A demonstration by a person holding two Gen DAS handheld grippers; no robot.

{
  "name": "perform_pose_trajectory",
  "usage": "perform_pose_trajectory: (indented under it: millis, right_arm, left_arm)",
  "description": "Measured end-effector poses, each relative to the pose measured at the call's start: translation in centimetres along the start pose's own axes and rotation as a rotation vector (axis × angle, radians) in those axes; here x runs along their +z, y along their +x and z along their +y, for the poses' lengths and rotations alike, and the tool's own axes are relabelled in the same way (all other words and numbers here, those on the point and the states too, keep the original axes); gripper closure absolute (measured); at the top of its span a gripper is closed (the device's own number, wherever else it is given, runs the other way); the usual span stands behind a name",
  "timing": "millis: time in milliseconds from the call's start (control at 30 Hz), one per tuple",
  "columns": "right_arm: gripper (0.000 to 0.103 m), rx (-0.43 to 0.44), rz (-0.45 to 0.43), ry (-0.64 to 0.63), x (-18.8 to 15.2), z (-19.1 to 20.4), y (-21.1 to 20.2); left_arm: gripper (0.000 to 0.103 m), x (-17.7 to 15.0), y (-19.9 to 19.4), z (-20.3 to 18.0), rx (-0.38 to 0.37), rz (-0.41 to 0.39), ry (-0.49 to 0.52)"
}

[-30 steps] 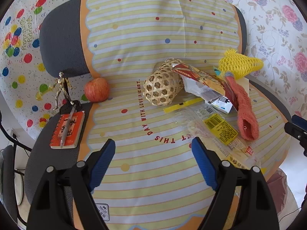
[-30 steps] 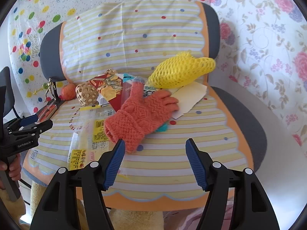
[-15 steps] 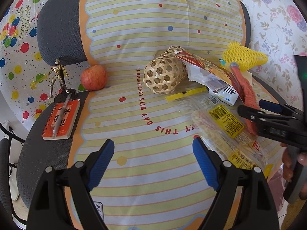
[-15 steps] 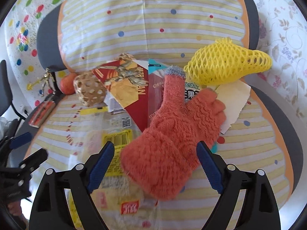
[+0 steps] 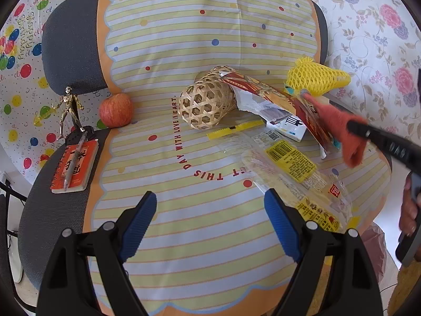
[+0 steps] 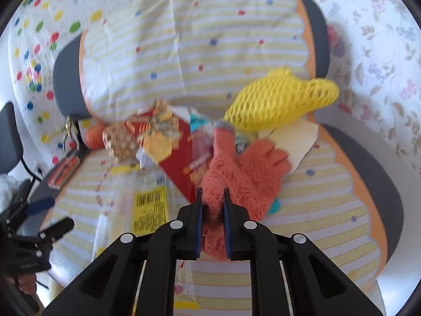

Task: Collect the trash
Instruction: 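Grasp the orange knitted glove with the right tool, then lift the glove with the right tool while the left tool grasps a clear plastic film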

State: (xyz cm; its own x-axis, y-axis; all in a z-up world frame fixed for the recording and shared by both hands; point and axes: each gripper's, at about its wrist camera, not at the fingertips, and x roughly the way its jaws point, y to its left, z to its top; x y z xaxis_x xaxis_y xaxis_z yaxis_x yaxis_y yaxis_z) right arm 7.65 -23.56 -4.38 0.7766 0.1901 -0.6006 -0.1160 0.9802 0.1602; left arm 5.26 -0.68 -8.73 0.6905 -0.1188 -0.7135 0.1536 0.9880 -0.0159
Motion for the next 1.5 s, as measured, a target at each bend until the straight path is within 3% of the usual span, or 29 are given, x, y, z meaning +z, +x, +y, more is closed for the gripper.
perform_pose_trajectory:
  millis: [100, 233, 300, 367, 467, 667, 833, 933, 1067, 1167, 1333, 1400, 1433, 1500]
  right_arm:
    - [0.090, -0.037, -0.108, 0.024, 1.0, -0.7, -3.6]
    - [0.090, -0.145, -0.231, 0.034, 1.3, -2.2, -8.5]
    - [0.089, -0.192, -0.251, 0.035, 1.0, -3.1, -10.0]
    - [0.089, -0.195, -0.220, 0.048, 0.6, -4.2, -10.2]
    - [0.089, -0.106, -0.111, 0.140, -0.9, -6.1, -8.1]
    - [0.089, 0.004, -0.011, 0.234, -3.7, -6.5, -5.6]
    - [0.089, 0.075, 0.178, 0.245, -7.3, -6.1, -1.7]
    - [0.089, 0.158, 0.151, 0.312, -8.5, -7.5, -1.3]
    - [0.090, 0.239, 0.134, 0.376, -9.2, -8.9, -1.2]
    - [0.090, 0.254, 0.128, 0.387, -9.4, -9.3, -1.3]
    - [0.091, 0.267, 0.121, 0.388, -9.3, -9.5, -1.3]
    - [0.091, 0.270, 0.119, 0.389, -9.3, -9.7, -1.3]
    - [0.091, 0.268, 0.117, 0.387, -9.4, -9.7, -1.3]
    - [0.091, 0.256, 0.118, 0.377, -9.3, -9.5, -1.3]
  left_arm:
    - [0.021, 0.0, -0.5, -0.3, 0.004, -0.008, 0.010]
    - [0.021, 0.2, -0.8, -1.6, -0.043, 0.000, 0.020]
    - [0.021, 0.4, -0.6, -2.7, -0.076, 0.014, 0.027]
    - [0.021, 0.5, -0.4, -4.1, -0.103, 0.026, 0.044]
    - [0.021, 1.0, -0.2, -6.1, -0.115, 0.020, 0.075]
    - [0.023, 1.8, 0.1, -9.9, -0.204, 0.022, 0.157]
    - [0.027, 2.0, 1.1, -12.4, -0.212, 0.023, 0.224]
    - [0.031, 2.2, 1.7, -12.7, -0.240, 0.035, 0.236]
    - [0.043, 2.3, 2.6, -13.5, -0.316, 0.073, 0.257]
    - [0.050, 2.0, 3.9, -15.2, -0.361, 0.117, 0.330]
    - [0.051, 1.7, 6.3, -17.3, -0.370, 0.188, 0.412]
    - [0.052, 1.5, 6.4, -17.7, -0.368, 0.176, 0.444]
    - [0.055, 1.5, 6.4, -17.8, -0.368, 0.175, 0.446]
    - [0.077, 1.7, 6.3, -17.9, -0.388, 0.178, 0.437]
